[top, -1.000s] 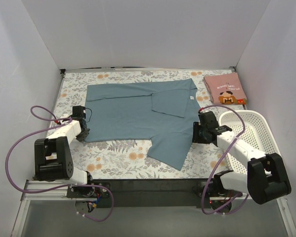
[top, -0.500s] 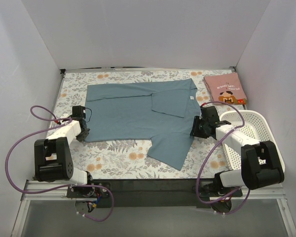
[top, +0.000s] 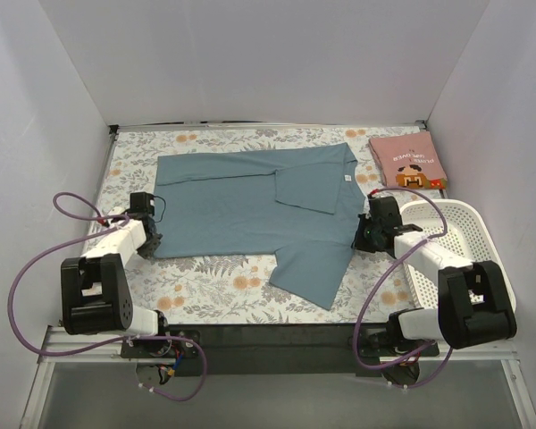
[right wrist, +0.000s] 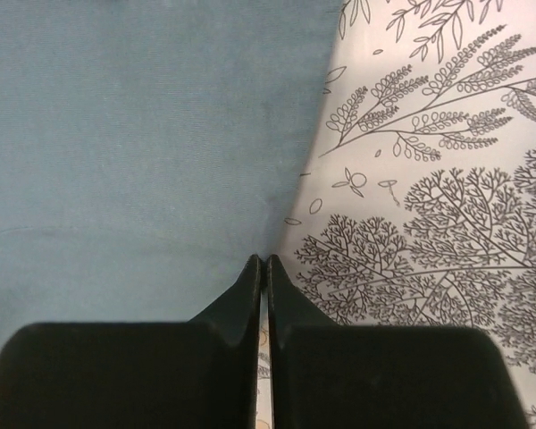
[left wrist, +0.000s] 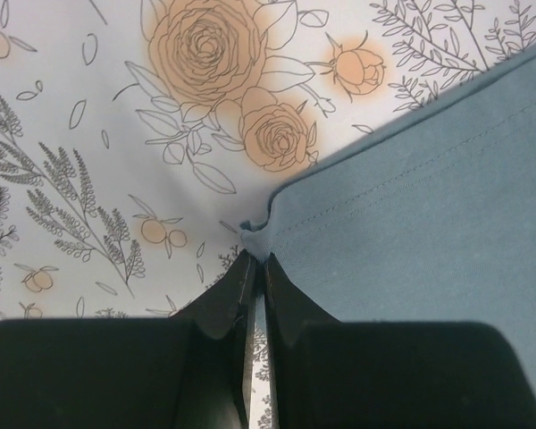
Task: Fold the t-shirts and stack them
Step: Fold the tshirt
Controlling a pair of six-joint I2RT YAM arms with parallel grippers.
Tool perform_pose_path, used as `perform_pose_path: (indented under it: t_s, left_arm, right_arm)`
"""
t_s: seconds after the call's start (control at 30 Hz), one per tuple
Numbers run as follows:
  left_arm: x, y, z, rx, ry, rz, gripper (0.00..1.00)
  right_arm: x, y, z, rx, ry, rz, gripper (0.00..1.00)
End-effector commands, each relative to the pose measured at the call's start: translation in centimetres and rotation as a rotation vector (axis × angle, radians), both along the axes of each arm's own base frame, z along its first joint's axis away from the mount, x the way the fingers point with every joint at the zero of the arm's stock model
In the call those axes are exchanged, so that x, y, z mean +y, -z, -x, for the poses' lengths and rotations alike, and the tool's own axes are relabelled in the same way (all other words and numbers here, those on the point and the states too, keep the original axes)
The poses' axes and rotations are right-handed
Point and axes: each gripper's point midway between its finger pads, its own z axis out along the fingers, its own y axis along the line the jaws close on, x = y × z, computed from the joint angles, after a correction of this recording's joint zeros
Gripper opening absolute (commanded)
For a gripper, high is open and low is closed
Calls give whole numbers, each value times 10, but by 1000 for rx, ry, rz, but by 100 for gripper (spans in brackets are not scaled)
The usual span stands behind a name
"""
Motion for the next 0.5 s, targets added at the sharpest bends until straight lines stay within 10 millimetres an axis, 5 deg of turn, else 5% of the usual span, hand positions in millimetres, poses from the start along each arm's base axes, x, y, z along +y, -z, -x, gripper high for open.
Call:
perform_pose_path:
  t_s: [0.0, 0.37, 0.47]
  left_arm:
    - [7, -23, 0, -33, -26, -29, 0]
    - [10, -62, -53, -101, 17, -35, 0]
    - [11, -63, -76, -98, 19, -25, 0]
  right_arm:
    - [-12, -10, 6, -10, -16, 49, 1]
    - [-4, -84, -49, -82, -95, 80, 1]
    - [-3, -87, -66, -66, -106, 92, 1]
